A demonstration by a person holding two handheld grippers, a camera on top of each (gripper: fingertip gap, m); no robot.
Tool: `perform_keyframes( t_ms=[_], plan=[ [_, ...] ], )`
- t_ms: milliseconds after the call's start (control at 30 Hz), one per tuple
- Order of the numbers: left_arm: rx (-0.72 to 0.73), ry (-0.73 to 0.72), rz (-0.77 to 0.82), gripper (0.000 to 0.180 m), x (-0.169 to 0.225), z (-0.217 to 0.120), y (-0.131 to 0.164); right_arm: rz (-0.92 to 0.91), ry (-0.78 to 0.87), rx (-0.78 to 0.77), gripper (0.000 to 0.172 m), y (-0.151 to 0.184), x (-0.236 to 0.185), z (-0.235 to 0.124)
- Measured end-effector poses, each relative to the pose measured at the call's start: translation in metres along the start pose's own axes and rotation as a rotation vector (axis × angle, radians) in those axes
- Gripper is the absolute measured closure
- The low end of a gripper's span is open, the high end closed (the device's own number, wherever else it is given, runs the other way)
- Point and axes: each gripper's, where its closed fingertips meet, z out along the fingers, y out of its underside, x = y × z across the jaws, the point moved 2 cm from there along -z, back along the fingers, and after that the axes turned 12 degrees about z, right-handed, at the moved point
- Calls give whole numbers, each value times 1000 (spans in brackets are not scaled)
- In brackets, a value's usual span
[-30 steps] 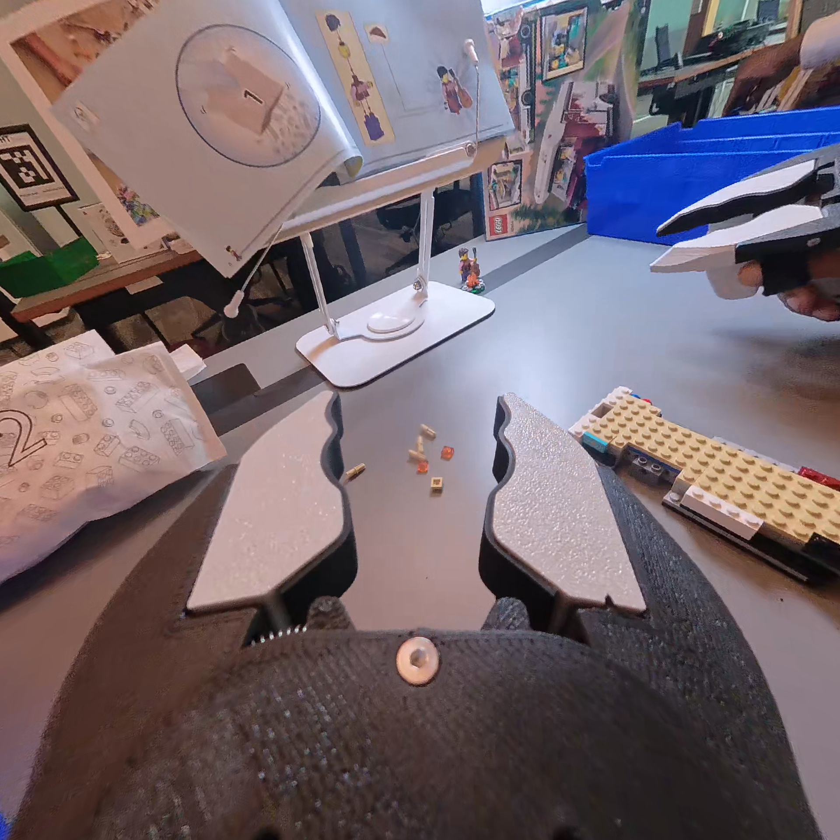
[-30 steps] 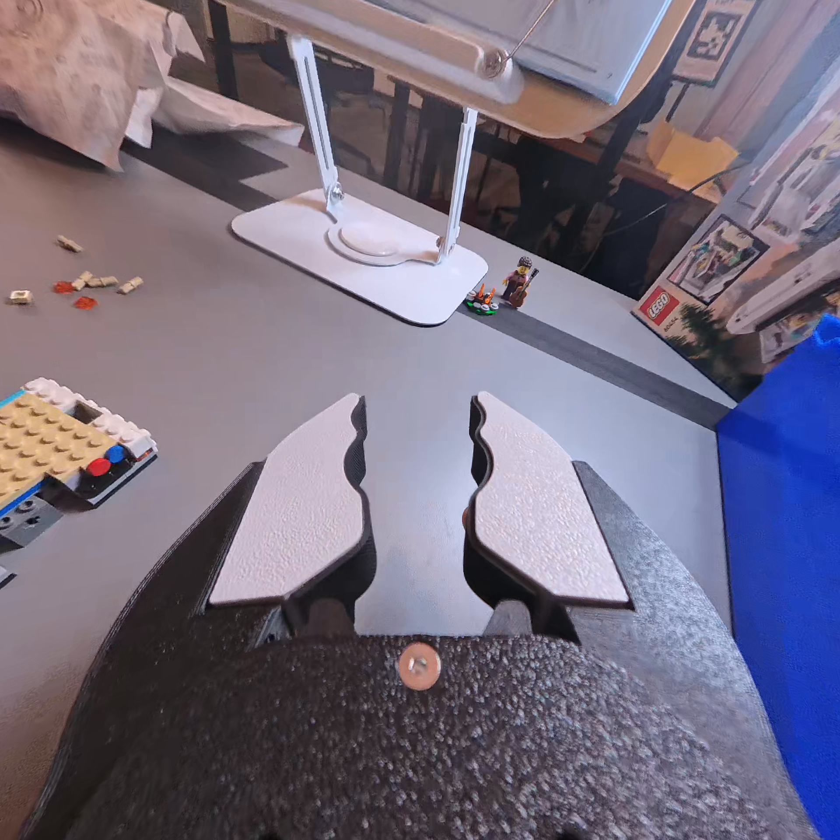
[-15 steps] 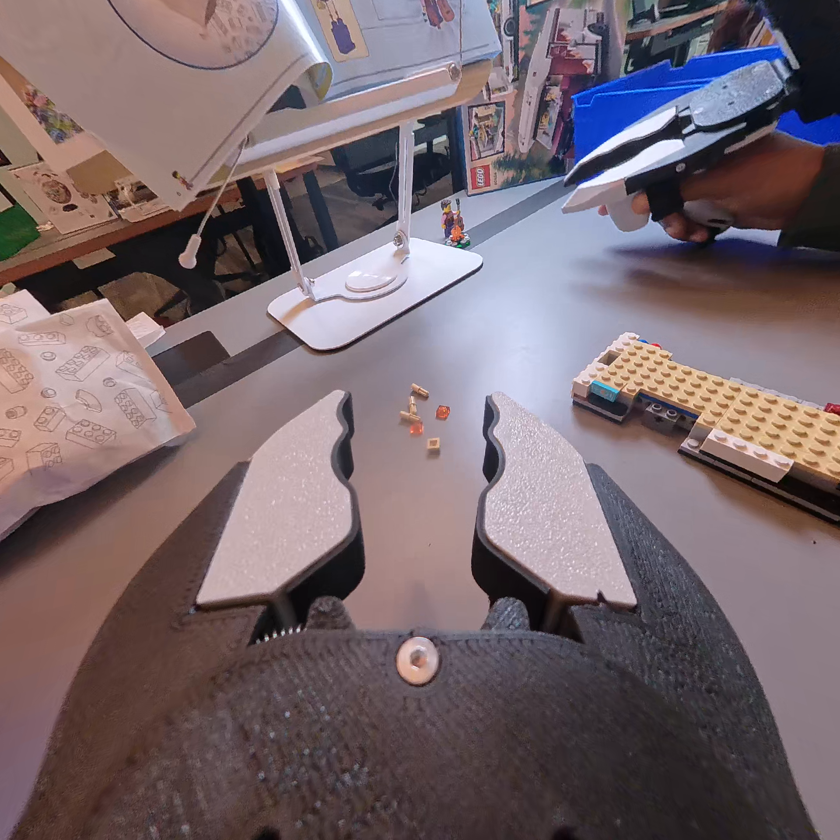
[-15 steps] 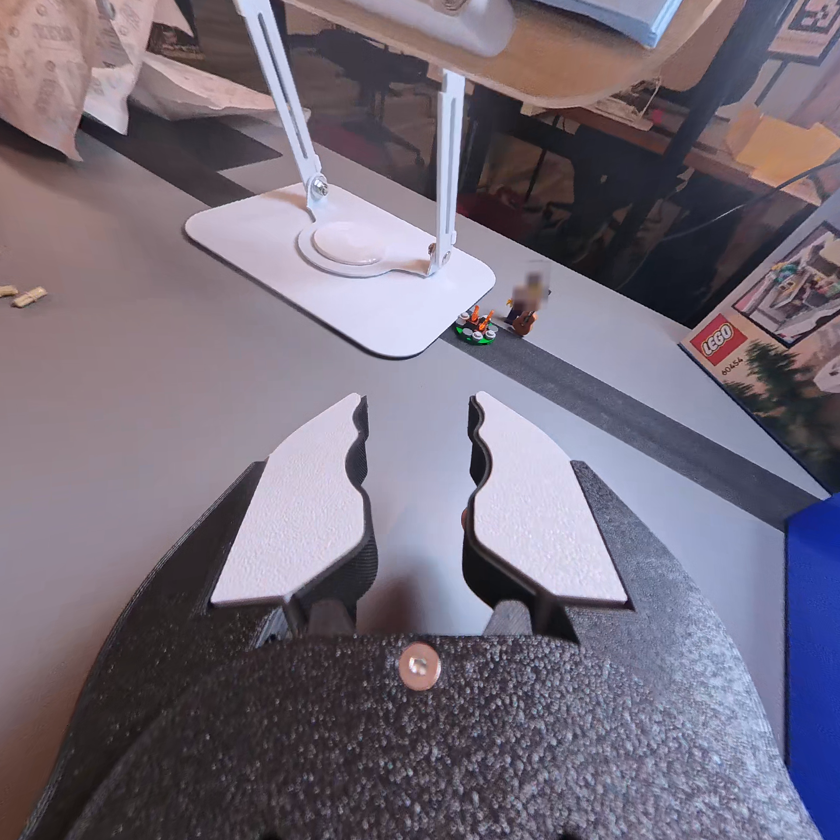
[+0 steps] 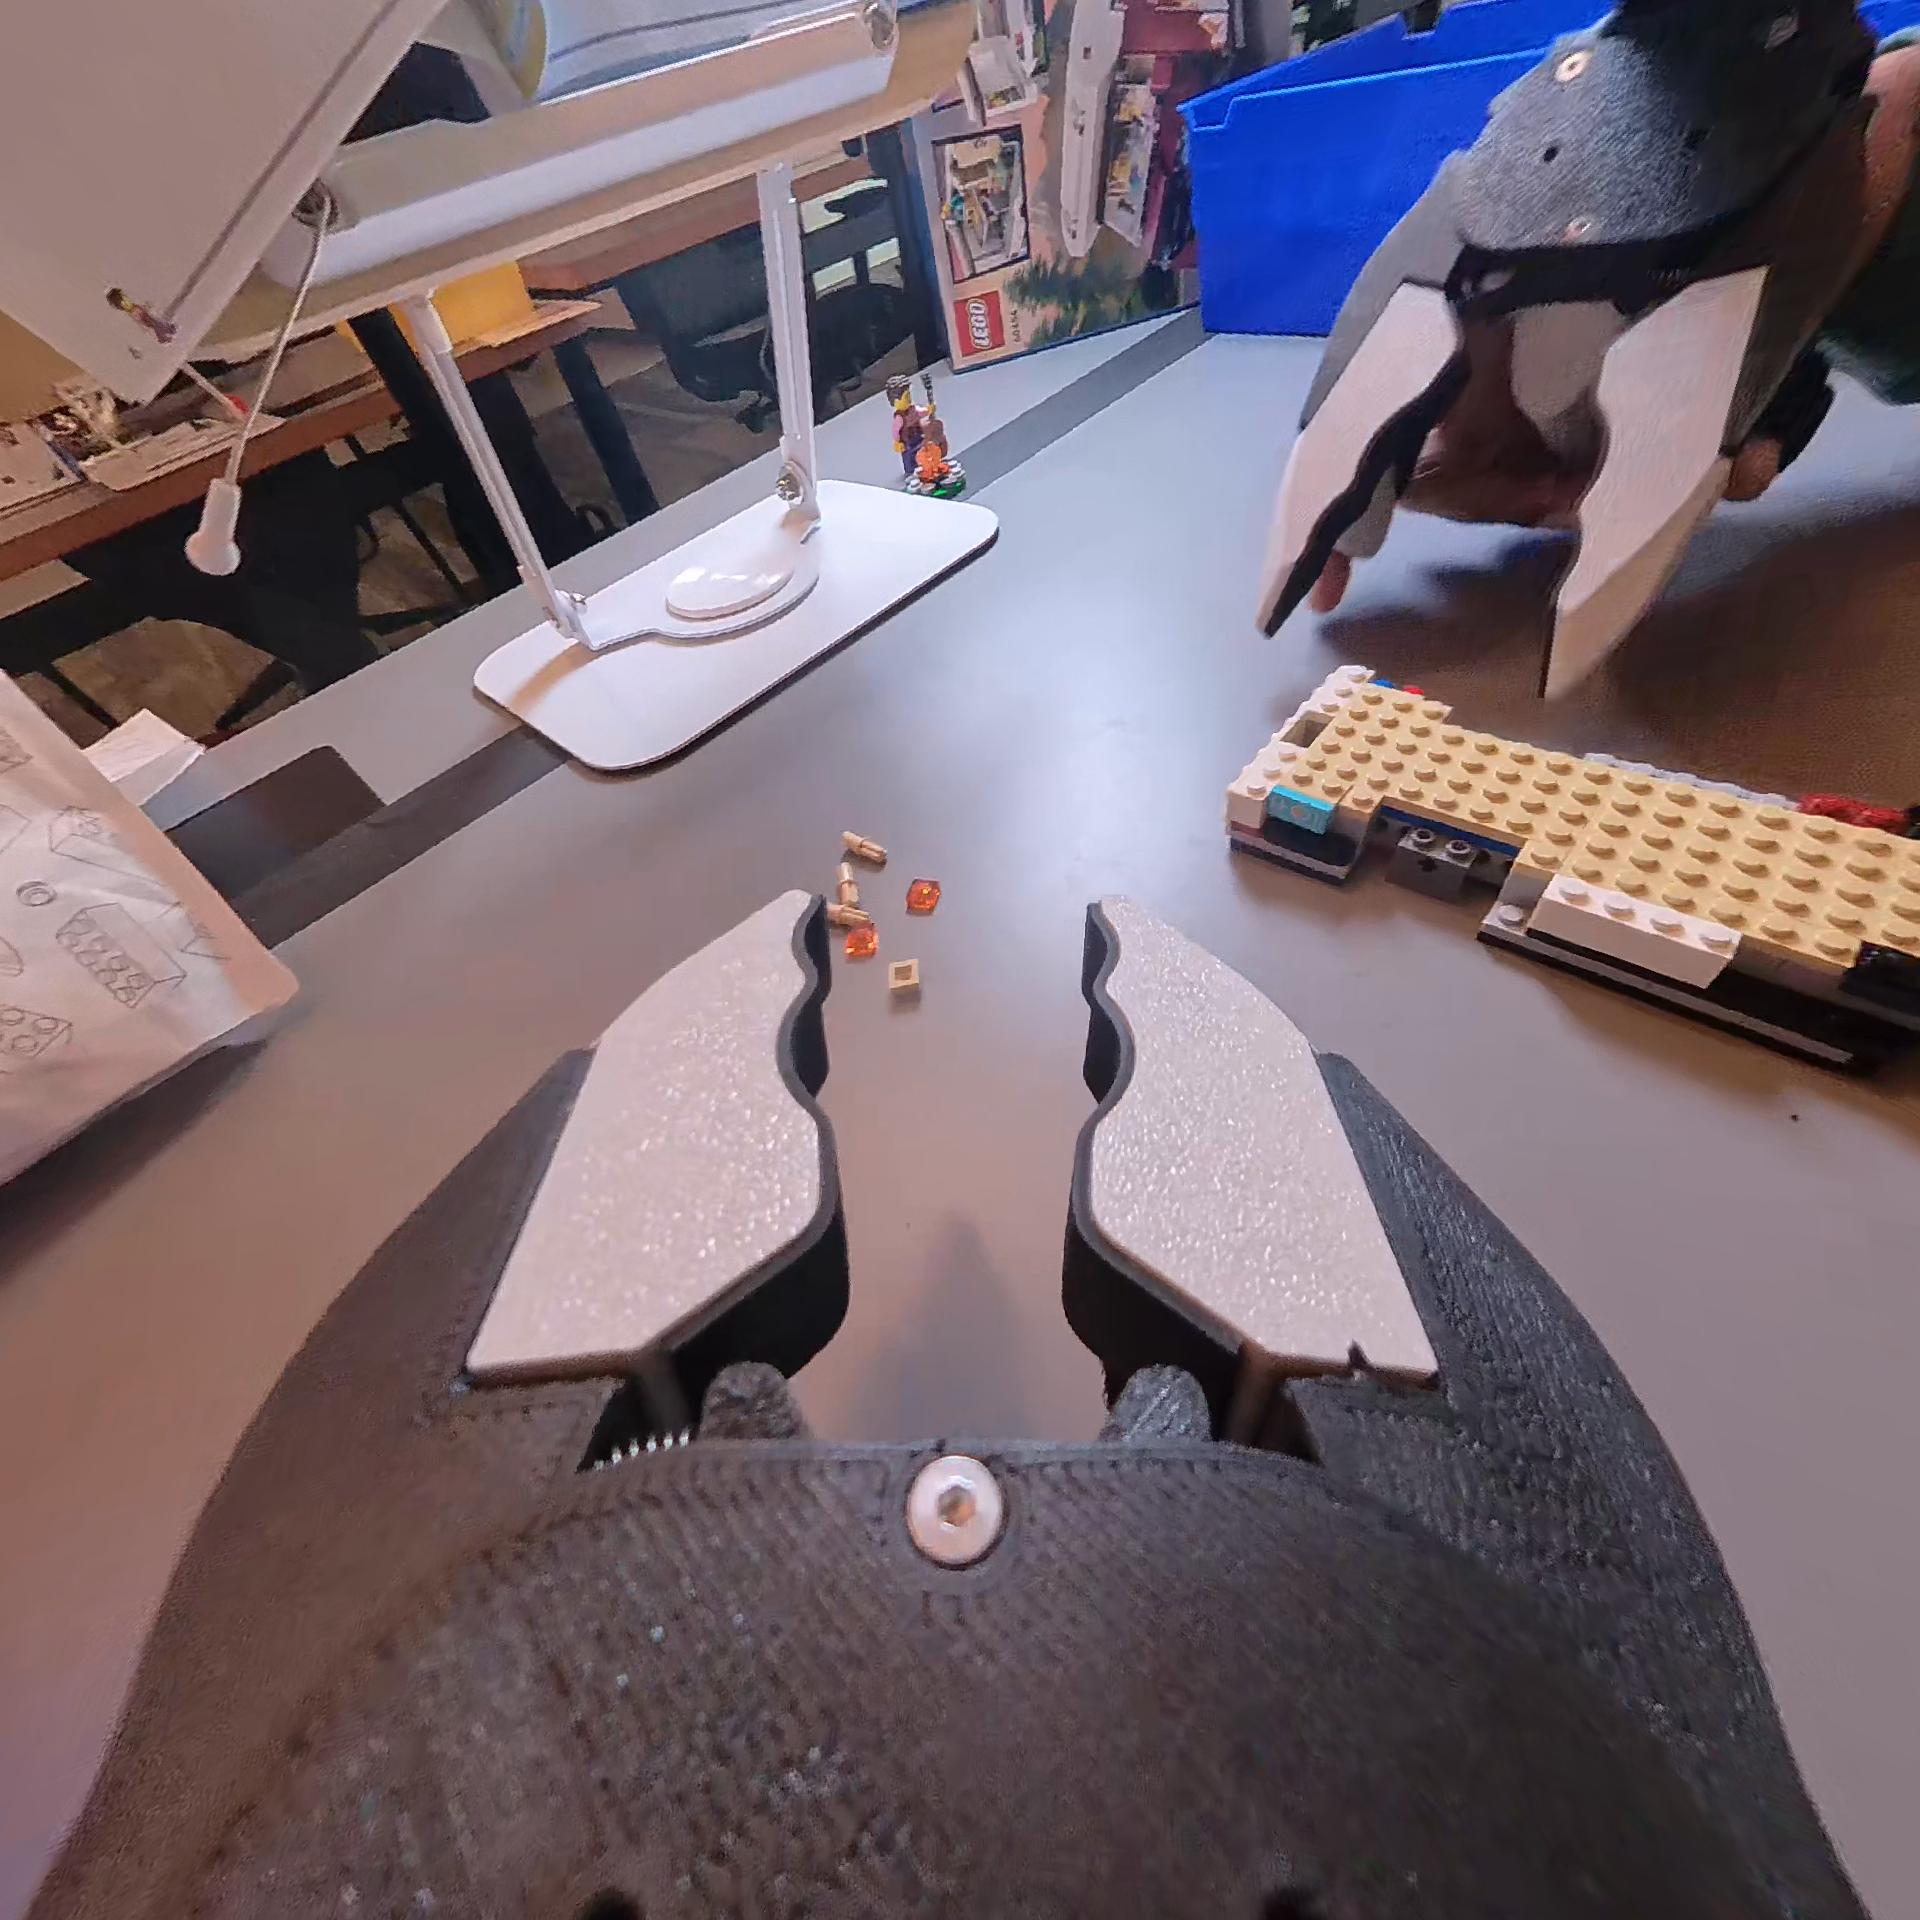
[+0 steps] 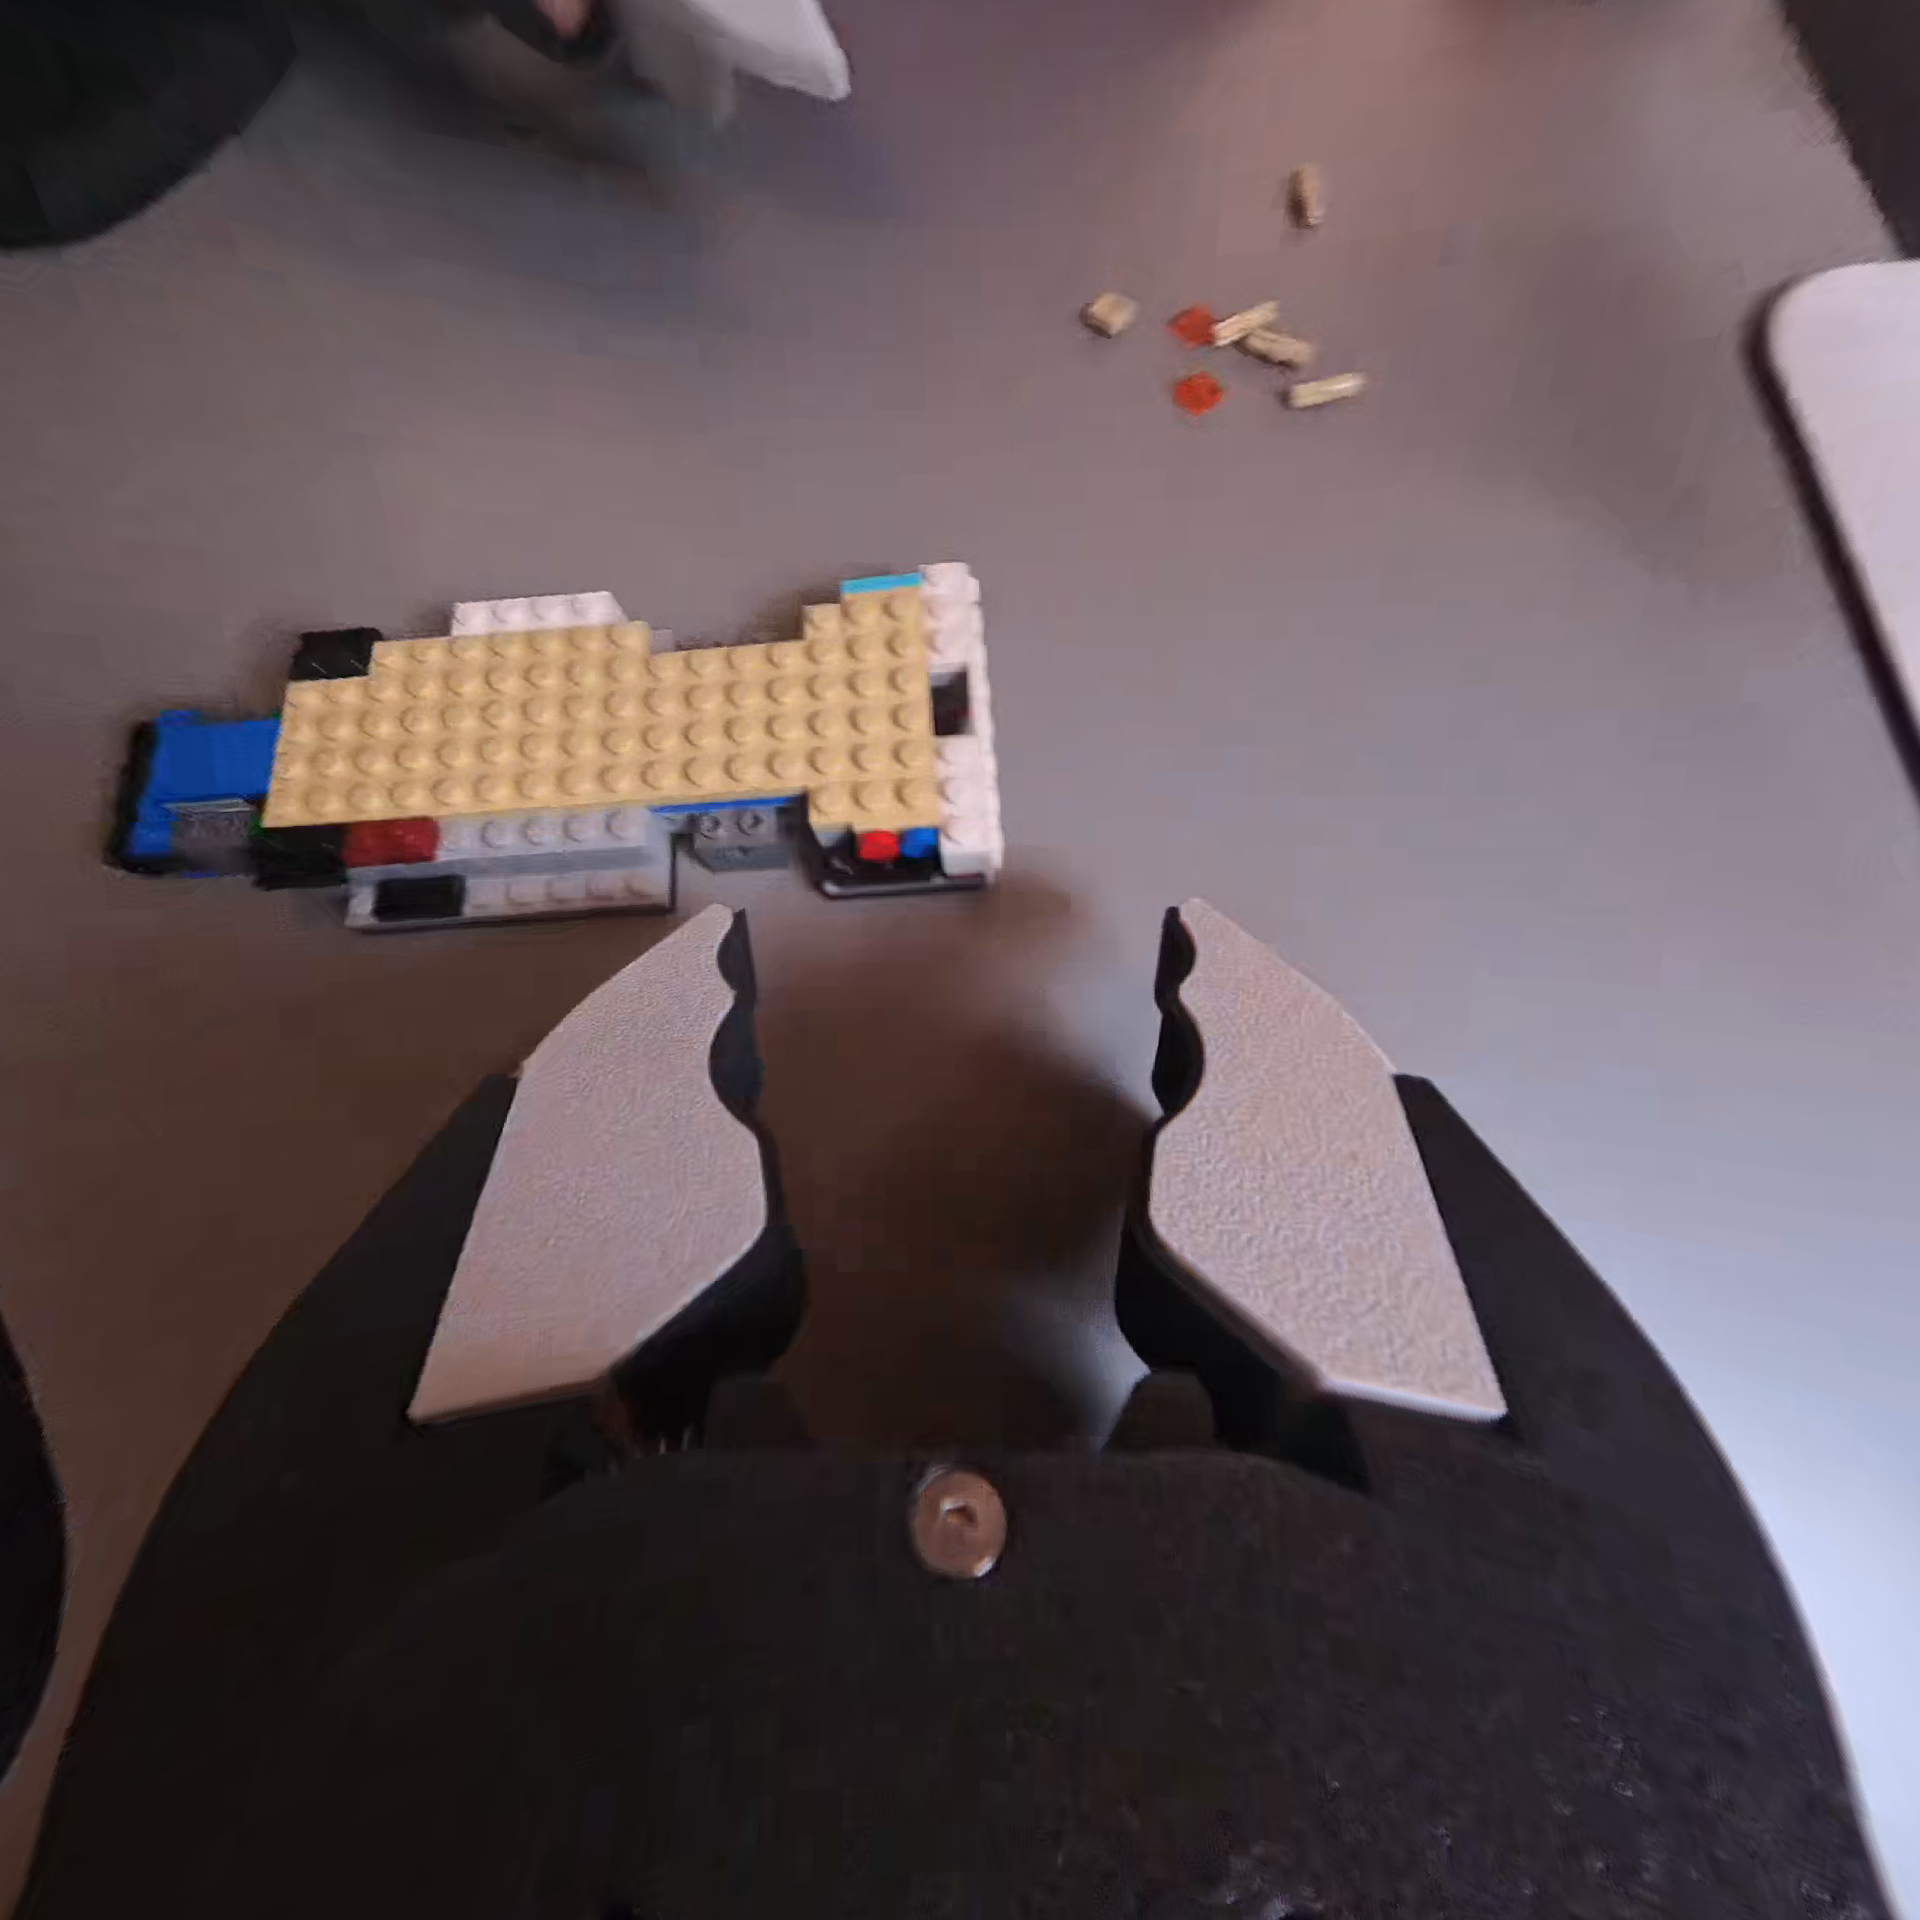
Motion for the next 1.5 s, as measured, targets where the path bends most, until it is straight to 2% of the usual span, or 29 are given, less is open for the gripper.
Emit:
perform_keyframes(
  t_ms=[100, 133, 167, 233, 267, 300, 467, 633, 667, 733, 767, 833, 900, 967, 1033, 1100, 1167, 1300, 1367, 1433, 1467, 1500],
  plan=[
    [12, 32, 24, 135, 11, 1, -5, -77, -47, -78, 93, -13, -12, 24],
    [12, 40, 36, 136, 14, 1, -6, -74, -79, -95, 98, -16, -13, 28],
    [13, 49, 44, 138, 17, 1, -7, -70, -112, -105, 110, -19, -15, 32],
    [18, 60, 59, 140, 20, -1, -9, -69, -150, -104, 113, -22, -18, 35],
    [19, 61, 67, 141, 21, -2, -10, -64, -144, -104, 115, -22, -18, 34],
    [20, 64, 73, 141, 21, -3, -11, -55, -120, -99, 136, -21, -16, 31],
    [30, 90, 61, 141, 25, -5, -15, 53, 27, -89, 143, 4, -7, 1],
    [27, 140, 71, 139, 36, -4, -18, 55, 50, -192, 143, 30, -37, -25],
    [26, 156, 72, 138, 40, -4, -18, 51, 76, -181, 141, 29, -40, -28],
    [27, 184, 81, 137, 47, -3, -20, 41, 63, -185, 119, 30, -52, -31],
    [29, 199, 93, 137, 51, -4, -21, 27, 60, -204, 115, 33, -57, -31],
    [36, 225, 124, 137, 59, -5, -24, -5, 52, -246, 119, 38, -62, -26],
    [32, 261, 163, 136, 69, -3, -25, -60, 56, -237, 137, 33, -61, -15],
    [29, 305, 209, 132, 77, 1, -25, -113, 78, -152, 149, 13, -55, 1],
    [11, 343, 266, 125, 81, 5, -24, -149, 136, -35, 149, -16, -47, 13],
    [-36, 400, 275, 110, 83, 6, -22, -176, 181, 3, 145, -36, -47, 14],
    [-47, 461, 266, 104, 84, 3, -22, -163, 178, -16, 137, -40, -56, 7],
    [-81, 522, 326, 102, 85, 10, -11, -33, 85, -233, 104, -2, -104, -5],
    [-79, 542, 339, 102, 88, 16, -9, 4, 103, -356, 87, 24, -126, -1],
    [-71, 572, 343, 101, 92, 20, -9, 14, 174, -418, 82, 40, -133, 7],
    [-71, 587, 350, 100, 94, 20, -9, 5, 203, -410, 84, 40, -132, 9],
    [-72, 601, 362, 99, 96, 20, -10, -11, 205, -400, 93, 38, -131, 10]
  ],
)
